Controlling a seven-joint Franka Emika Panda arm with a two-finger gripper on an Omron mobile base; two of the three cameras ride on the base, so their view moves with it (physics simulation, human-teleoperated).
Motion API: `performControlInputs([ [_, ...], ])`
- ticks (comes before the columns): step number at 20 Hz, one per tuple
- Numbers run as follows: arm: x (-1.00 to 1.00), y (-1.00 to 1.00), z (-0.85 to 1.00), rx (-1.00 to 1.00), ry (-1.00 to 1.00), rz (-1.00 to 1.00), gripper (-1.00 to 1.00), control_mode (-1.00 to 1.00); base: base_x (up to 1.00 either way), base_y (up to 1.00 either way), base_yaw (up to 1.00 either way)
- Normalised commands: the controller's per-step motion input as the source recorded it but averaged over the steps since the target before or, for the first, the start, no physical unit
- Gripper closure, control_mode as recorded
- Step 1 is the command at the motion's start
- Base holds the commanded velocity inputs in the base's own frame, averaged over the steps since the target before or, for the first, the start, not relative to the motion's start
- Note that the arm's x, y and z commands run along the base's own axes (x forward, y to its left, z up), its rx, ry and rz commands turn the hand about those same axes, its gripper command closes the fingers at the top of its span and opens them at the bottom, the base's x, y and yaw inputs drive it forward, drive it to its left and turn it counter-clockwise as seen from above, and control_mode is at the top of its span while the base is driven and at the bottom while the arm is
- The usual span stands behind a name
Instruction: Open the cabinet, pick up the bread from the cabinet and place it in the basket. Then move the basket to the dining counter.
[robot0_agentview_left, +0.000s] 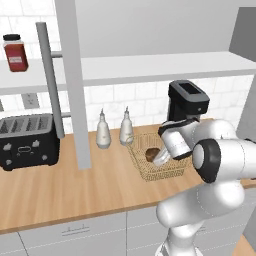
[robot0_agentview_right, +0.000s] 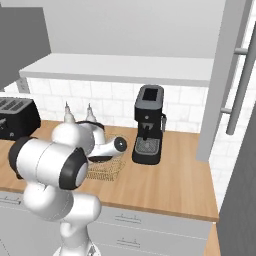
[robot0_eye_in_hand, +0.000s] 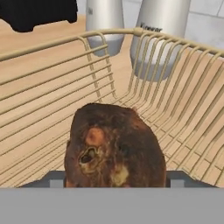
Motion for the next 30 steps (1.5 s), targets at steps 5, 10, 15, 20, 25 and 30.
performControlInputs([
  [5, -0.04, 0.0, 0.38, 0.0, 0.0, -0.07, -1.0, -1.0, 0.0, 0.0, 0.0],
  [10, -0.11, -0.03, 0.59, 0.0, 0.0, -0.12, -1.0, -1.0, 0.0, 0.0, 0.0],
  [15, -0.36, -0.32, 0.63, 0.02, 0.03, -0.3, -1.0, -1.0, 0.0, 0.0, 0.0],
  [20, -0.43, -0.36, 0.58, 0.08, 0.3, -0.33, -1.0, -1.0, 0.0, 0.0, 0.0],
  [25, -0.35, -0.32, 0.81, 0.05, 0.29, -0.24, -1.0, -1.0, 0.0, 0.0, 0.0],
  [30, -0.32, -0.39, 0.32, 0.01, 0.17, -0.15, -1.0, -1.0, 0.0, 0.0, 0.0],
])
